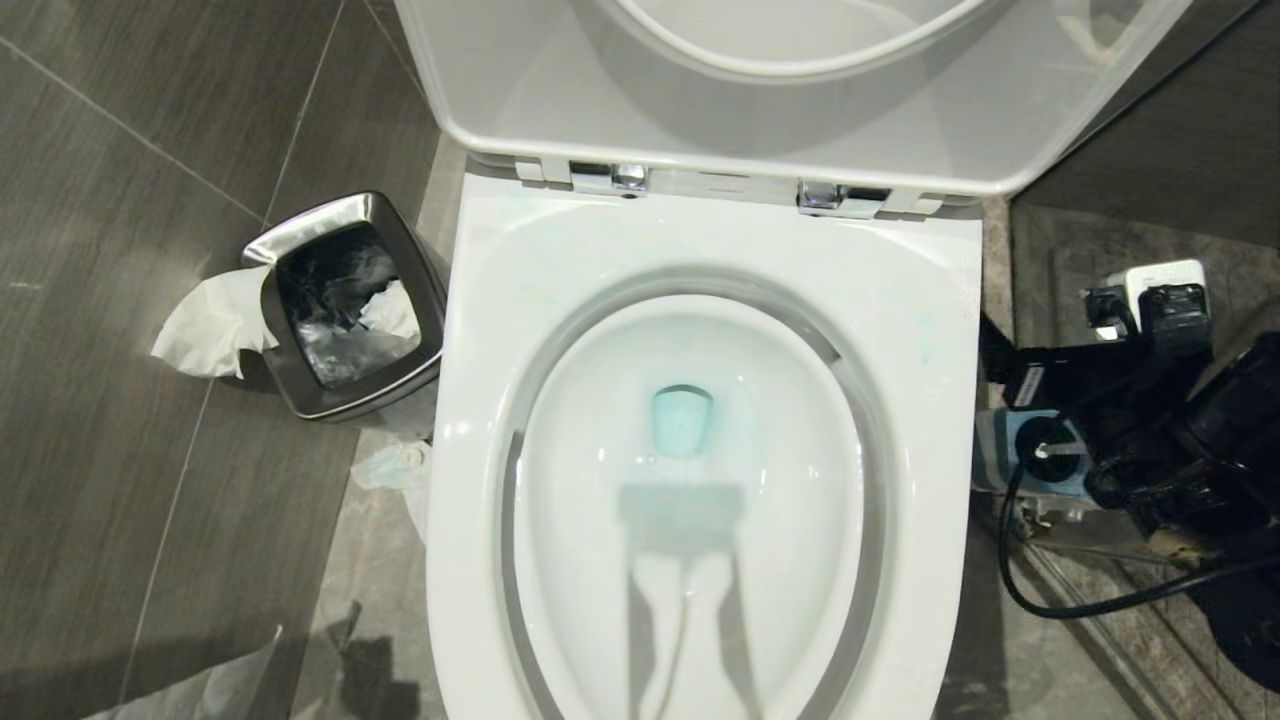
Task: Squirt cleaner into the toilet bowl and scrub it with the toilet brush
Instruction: Scrub the toilet bowl
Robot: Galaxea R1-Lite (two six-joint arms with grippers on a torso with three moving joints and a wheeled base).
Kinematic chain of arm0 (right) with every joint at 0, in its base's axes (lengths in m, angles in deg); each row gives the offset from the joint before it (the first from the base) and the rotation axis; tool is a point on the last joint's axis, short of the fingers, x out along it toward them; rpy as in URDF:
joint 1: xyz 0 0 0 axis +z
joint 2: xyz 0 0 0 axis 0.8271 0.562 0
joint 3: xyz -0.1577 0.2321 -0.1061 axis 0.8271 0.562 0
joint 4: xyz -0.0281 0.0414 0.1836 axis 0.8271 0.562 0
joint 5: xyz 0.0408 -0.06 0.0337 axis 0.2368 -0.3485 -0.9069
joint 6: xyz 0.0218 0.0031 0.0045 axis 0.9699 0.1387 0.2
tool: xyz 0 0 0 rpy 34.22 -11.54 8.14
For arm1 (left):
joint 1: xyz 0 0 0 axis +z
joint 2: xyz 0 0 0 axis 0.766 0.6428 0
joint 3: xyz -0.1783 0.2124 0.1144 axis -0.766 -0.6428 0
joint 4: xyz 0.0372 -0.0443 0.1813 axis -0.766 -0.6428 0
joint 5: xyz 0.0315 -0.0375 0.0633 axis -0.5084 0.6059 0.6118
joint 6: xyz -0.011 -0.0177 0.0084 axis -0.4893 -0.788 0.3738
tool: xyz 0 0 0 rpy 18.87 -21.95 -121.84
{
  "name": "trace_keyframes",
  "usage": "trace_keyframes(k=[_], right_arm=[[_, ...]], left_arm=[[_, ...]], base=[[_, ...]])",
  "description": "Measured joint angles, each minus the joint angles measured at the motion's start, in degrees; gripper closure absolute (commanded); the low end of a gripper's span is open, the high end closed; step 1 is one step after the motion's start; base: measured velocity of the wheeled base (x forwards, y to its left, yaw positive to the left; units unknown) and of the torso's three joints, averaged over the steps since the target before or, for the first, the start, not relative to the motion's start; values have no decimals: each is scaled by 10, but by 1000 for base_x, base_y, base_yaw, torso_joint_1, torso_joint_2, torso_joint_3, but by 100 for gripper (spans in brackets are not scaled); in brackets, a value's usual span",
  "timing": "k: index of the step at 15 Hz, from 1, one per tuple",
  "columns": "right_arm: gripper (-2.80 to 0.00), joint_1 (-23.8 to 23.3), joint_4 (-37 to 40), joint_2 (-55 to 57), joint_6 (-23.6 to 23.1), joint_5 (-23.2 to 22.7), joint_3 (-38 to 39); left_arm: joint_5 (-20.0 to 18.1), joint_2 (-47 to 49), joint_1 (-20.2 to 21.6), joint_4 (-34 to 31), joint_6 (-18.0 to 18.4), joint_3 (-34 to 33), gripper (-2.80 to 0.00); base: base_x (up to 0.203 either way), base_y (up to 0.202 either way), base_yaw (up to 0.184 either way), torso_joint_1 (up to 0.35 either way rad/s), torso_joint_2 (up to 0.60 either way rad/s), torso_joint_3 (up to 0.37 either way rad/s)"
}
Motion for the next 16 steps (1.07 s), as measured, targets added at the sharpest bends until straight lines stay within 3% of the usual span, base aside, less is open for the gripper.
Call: trace_keyframes(k=[1,2,6,16], right_arm=[[-280,-7,13,-19,0,1,7],[0,-13,26,-39,0,2,13],[0,-27,103,-118,-2,3,20],[0,-28,399,-316,-9,-10,-47]], left_arm=[[0,0,0,1,0,0,0],[0,0,0,0,0,0,0],[0,0,0,0,0,0,0],[0,0,0,0,0,0,0]], base=[[0,0,0,0,0,0],[0,0,0,0,0,0],[0,0,0,0,0,0],[0,0,0,0,0,0]])
